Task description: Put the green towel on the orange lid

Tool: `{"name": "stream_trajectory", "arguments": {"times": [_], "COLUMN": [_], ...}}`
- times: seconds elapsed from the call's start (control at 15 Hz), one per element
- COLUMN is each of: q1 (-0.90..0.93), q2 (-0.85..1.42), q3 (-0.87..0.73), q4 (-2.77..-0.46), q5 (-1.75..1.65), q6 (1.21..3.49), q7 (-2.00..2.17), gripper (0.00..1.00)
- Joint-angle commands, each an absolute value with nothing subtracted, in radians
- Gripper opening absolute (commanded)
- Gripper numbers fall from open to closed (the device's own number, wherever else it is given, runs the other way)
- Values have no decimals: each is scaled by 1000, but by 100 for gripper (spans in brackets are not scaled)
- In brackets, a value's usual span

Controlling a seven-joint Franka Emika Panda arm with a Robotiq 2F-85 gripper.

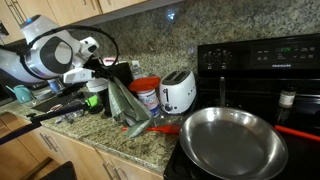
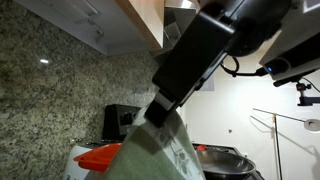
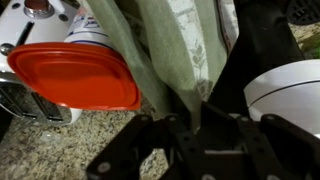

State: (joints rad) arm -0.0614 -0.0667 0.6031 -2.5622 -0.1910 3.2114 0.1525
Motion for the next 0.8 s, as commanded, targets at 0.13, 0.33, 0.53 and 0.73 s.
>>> {"name": "stream_trajectory", "arguments": {"times": [0.13, 0.33, 0.53, 0.73], "q1": [187, 324, 440, 472], "q2": [-124, -188, -302, -435], "q3": [435, 318, 171, 46], "q4": [-2545, -2558, -2575, -2585], "q5": [-101, 35, 162, 201], "q6": [3152, 3109, 3029, 2916], "q7": [108, 12, -113, -219], "gripper": [3, 3, 3, 3]}}
